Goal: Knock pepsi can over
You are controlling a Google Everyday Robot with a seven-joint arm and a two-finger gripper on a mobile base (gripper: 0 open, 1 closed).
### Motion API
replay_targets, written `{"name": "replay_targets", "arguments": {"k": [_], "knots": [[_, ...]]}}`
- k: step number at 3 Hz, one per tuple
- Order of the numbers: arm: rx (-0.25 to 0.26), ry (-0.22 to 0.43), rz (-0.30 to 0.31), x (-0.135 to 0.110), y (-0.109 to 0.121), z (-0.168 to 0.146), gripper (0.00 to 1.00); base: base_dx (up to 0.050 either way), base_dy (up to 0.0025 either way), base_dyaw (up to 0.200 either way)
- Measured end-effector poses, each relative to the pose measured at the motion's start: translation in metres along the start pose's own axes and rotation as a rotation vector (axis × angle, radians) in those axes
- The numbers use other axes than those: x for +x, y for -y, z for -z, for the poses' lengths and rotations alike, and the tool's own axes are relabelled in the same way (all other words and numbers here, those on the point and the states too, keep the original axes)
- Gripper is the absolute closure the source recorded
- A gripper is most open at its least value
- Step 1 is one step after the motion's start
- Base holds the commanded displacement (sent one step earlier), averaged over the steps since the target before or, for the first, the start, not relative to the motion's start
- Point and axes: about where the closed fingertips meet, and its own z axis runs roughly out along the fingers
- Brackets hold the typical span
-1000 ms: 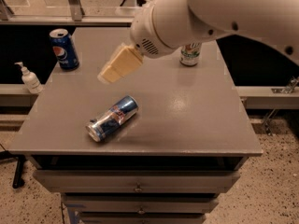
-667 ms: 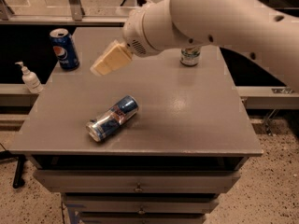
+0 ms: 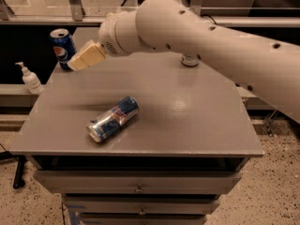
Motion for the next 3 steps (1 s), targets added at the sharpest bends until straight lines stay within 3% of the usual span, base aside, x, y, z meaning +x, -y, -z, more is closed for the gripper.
{"name": "replay_targets", "arguments": {"k": [3], "knots": [[-0.108, 0.104, -0.052, -0.007, -0.011, -0.115, 0.0, 0.0, 0.0, 0.0]]}}
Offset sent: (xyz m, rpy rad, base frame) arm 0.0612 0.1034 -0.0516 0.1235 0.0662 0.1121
